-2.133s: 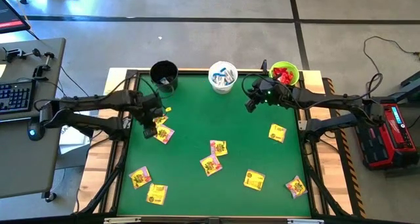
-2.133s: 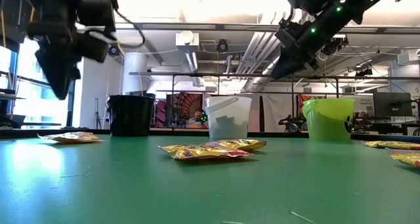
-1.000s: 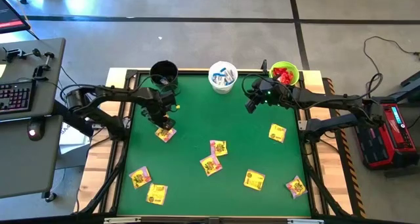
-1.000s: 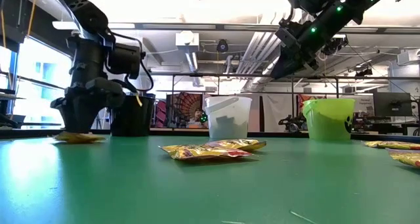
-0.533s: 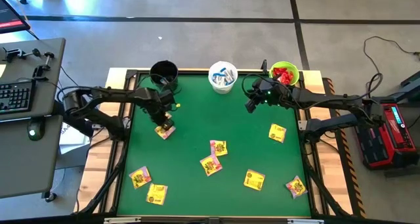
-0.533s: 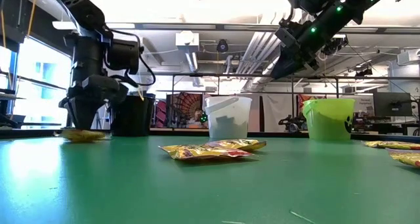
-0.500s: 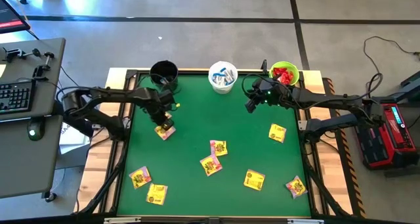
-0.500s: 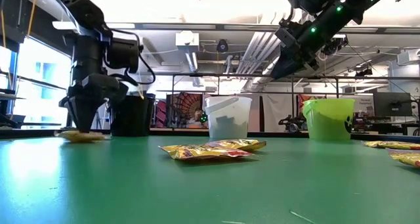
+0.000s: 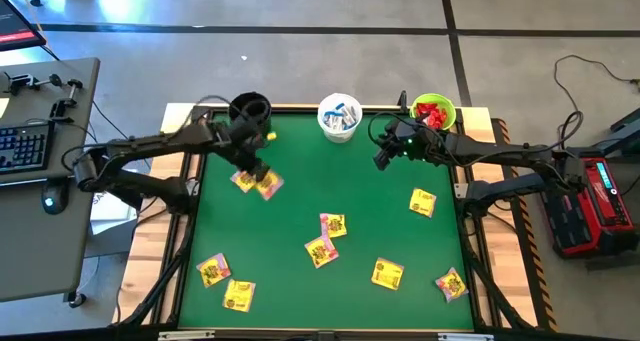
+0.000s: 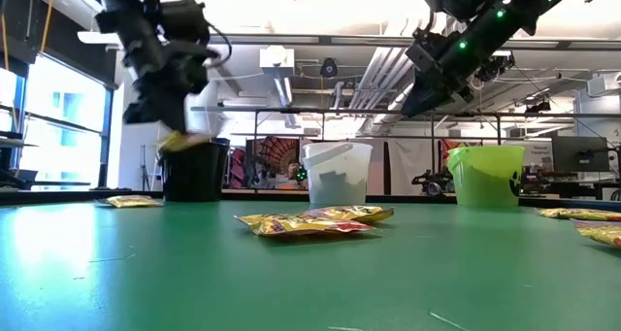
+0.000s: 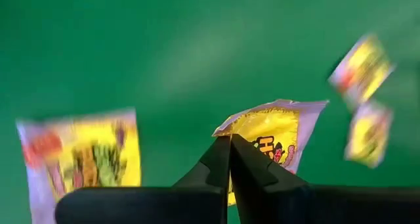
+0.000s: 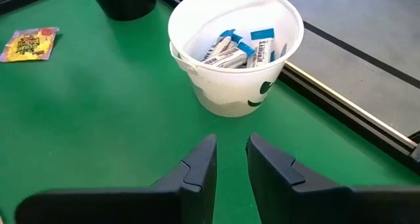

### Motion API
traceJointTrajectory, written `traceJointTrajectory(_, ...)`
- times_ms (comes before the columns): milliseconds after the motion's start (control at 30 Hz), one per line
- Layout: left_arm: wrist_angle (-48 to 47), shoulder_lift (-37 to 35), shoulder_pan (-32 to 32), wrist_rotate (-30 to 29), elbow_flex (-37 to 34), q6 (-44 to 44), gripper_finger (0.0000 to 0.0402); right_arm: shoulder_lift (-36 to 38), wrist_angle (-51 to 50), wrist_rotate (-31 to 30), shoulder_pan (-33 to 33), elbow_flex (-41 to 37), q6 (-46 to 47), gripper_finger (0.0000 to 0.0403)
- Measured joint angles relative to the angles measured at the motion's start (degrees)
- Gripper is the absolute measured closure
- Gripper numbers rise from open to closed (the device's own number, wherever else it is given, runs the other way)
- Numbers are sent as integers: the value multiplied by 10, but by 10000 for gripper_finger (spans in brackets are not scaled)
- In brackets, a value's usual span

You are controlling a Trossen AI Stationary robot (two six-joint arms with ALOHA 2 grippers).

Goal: Sort candy by brand, put in halloween buckets
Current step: Put the yellow candy into the black bucket

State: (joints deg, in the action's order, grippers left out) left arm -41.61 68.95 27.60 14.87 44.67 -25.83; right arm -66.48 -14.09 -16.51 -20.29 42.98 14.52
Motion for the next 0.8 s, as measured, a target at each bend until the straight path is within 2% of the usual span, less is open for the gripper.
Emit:
traceJointTrajectory(167, 14, 2, 60, -8, 64, -25, 401, 0, 2, -5, 0, 0, 0, 329)
traceJointTrajectory(333, 18, 14, 140, -78, 119, -23, 401, 0, 2, -5, 0, 0, 3, 329)
traceJointTrajectory(600, 29, 48, 264, -80, 174, 60, 401, 0, 2, -5, 0, 0, 20, 329)
traceJointTrajectory(800, 31, 101, 308, -82, 175, 111, 401, 0, 2, -5, 0, 0, 21, 329)
